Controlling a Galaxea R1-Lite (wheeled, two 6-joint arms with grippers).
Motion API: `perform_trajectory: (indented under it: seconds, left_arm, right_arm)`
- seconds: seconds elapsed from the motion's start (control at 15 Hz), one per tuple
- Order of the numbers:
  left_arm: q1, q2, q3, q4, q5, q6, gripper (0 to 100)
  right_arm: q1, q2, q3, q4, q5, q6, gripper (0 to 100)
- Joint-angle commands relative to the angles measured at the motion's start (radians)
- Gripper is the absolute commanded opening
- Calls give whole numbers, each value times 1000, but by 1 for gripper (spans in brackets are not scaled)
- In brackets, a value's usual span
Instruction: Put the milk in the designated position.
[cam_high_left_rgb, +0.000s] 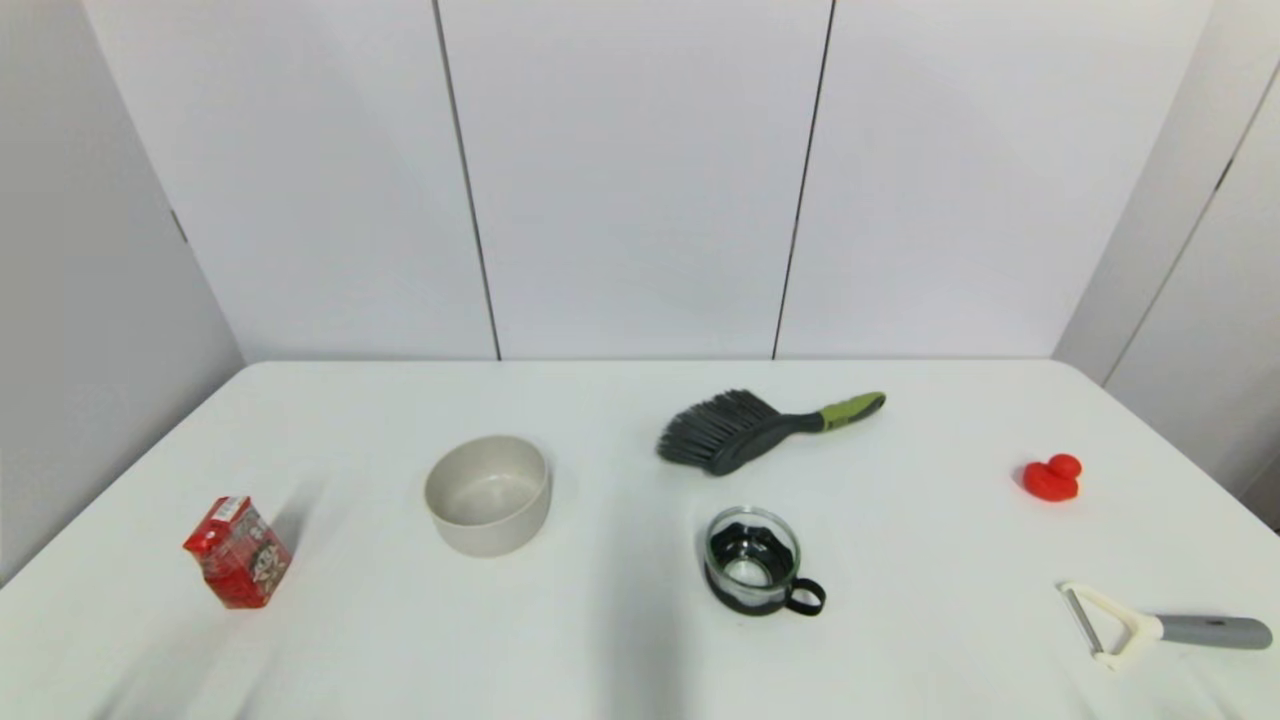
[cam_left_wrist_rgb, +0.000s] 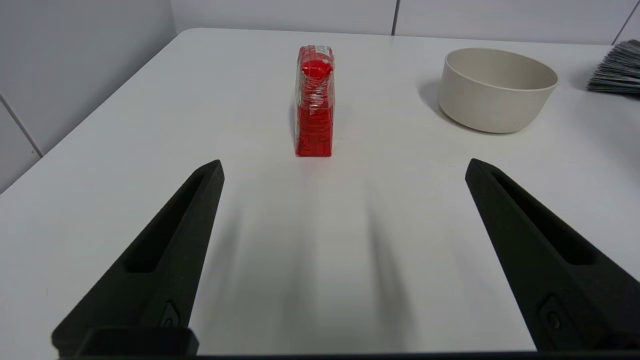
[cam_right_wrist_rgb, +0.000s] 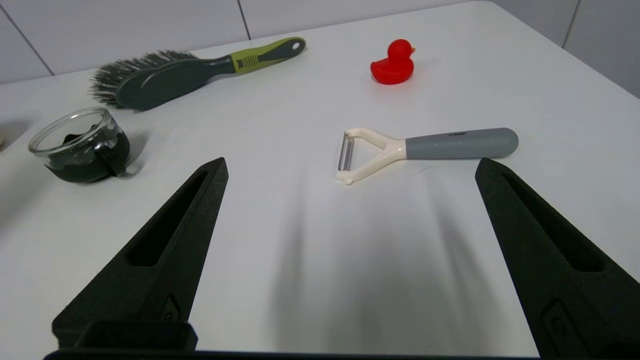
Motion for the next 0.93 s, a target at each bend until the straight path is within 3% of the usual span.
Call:
perform_trajectory:
  seconds: [0.07, 0.53, 0.93]
  left_arm:
    - [0, 0, 0, -1, 0, 0, 100]
    - [0, 4, -6, 8, 2, 7, 100]
    - [-3, 187, -209, 10, -3, 12, 100]
  right_arm:
    - [0, 1, 0, 0, 0, 1, 100]
    - [0, 1, 0, 0, 0, 1, 100]
    - [0, 1, 0, 0, 0, 1, 100]
